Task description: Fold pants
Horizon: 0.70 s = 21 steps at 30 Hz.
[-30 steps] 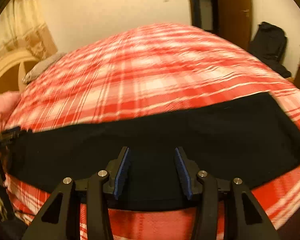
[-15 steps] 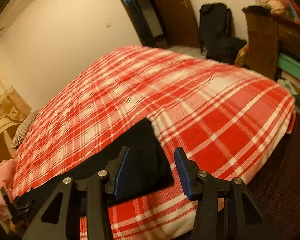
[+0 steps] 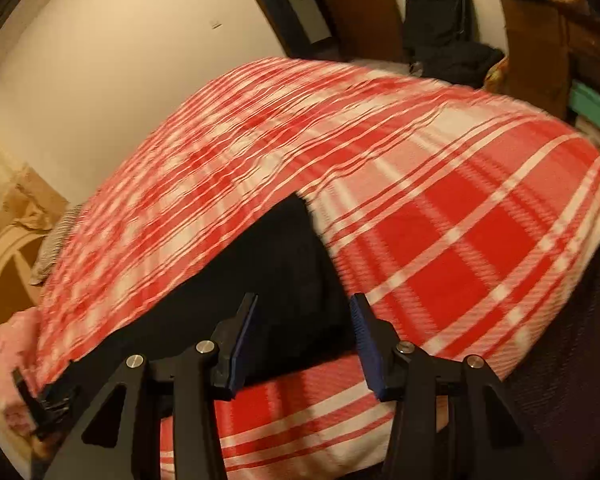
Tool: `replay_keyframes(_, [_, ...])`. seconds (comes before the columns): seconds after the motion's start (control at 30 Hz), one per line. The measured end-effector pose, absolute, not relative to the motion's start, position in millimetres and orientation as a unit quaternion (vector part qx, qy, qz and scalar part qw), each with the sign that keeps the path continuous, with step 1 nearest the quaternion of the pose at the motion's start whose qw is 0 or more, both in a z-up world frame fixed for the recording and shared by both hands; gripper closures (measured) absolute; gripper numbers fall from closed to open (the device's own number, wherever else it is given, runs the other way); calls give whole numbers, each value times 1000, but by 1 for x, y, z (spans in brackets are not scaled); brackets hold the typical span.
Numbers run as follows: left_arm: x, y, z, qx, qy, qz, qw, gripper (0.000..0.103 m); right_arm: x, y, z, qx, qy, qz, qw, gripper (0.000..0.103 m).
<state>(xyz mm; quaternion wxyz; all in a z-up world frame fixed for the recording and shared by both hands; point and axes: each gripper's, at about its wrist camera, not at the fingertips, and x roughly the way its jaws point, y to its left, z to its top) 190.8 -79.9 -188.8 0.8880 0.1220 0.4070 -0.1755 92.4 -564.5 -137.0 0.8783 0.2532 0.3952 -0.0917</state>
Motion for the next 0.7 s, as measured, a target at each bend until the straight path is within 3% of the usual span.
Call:
replay_keyframes(0.1, [188,-81,-188,120,406,-178,888,15,93,-571,-143,279,382,-83,877,56])
replay_keyframes(0.23, [186,-82,-187,115,406,-182,888,15,89,-581,-150,316,360,-75,875,76])
replay_keyframes(0.33, [184,-83,-186,111,407,-185,888,15,89,-581,-151,335,349,-58,874,83])
replay_keyframes(0.7, [175,-85,-178,97,404,-200,888,15,89,-526,-119,275,308,-23,910,88])
